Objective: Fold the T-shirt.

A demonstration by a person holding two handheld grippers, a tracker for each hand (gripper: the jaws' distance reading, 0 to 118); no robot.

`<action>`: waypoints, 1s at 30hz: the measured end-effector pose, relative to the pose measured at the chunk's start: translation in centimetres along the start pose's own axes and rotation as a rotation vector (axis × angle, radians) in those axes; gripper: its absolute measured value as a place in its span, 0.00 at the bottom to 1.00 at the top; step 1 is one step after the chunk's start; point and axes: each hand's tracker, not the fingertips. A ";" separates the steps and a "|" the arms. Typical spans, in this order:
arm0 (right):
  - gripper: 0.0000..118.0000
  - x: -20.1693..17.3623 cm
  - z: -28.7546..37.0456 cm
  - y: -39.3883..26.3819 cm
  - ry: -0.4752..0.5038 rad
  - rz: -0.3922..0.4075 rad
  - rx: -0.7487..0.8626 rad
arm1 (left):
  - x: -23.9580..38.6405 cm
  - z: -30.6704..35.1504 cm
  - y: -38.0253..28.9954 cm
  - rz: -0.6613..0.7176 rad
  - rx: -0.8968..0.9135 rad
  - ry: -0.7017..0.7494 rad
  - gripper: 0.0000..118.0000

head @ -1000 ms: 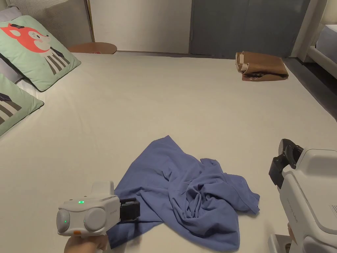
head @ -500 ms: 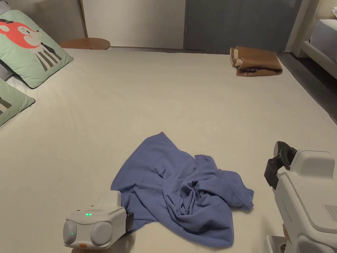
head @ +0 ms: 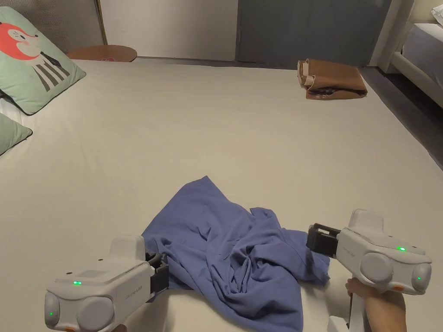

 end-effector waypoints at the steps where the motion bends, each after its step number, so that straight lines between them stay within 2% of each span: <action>1: 0.95 0.2 -1.2 -0.3 0.009 -0.012 -0.040 | -0.1 -0.1 0.0 0.002 0.001 -0.007 0.04; 3: 0.94 0.5 -2.5 -1.1 -0.007 -0.010 -0.106 | 0.0 -0.5 0.1 0.004 -0.005 -0.015 0.04; 8: 0.81 -0.3 -3.1 -2.7 0.012 0.019 -0.159 | 0.1 -1.1 0.3 -0.014 -0.019 -0.022 0.04; 11: 0.55 -0.7 -3.3 -3.2 0.045 0.030 -0.156 | 0.1 -1.2 0.4 -0.007 -0.020 -0.030 0.04; 12: 0.50 -1.0 -3.3 -3.3 0.036 0.040 -0.155 | 0.1 -1.2 0.4 -0.004 -0.020 -0.031 0.04; 14: 0.38 -1.6 -2.9 -3.3 0.017 0.113 -0.149 | 0.2 -1.2 0.3 -0.001 -0.017 -0.032 0.04; 16: 0.12 -1.9 -2.1 -3.3 0.022 0.126 -0.134 | 0.2 -1.2 0.3 0.001 -0.016 -0.029 0.04; 19: 0.07 -2.3 -1.2 -3.0 -0.008 0.236 -0.075 | 0.0 -0.8 0.2 0.009 -0.006 -0.028 0.04; 21: 0.06 -2.4 0.3 -2.4 -0.035 0.272 -0.018 | -0.1 -0.4 0.4 0.011 0.003 -0.029 0.04; 27: 0.05 -2.2 5.6 3.6 -0.002 0.276 0.209 | -1.1 0.5 3.5 0.023 0.054 -0.037 0.04; 30: 0.05 -2.5 8.5 7.9 -0.020 0.312 0.296 | -1.6 0.9 7.1 0.003 0.120 -0.025 0.04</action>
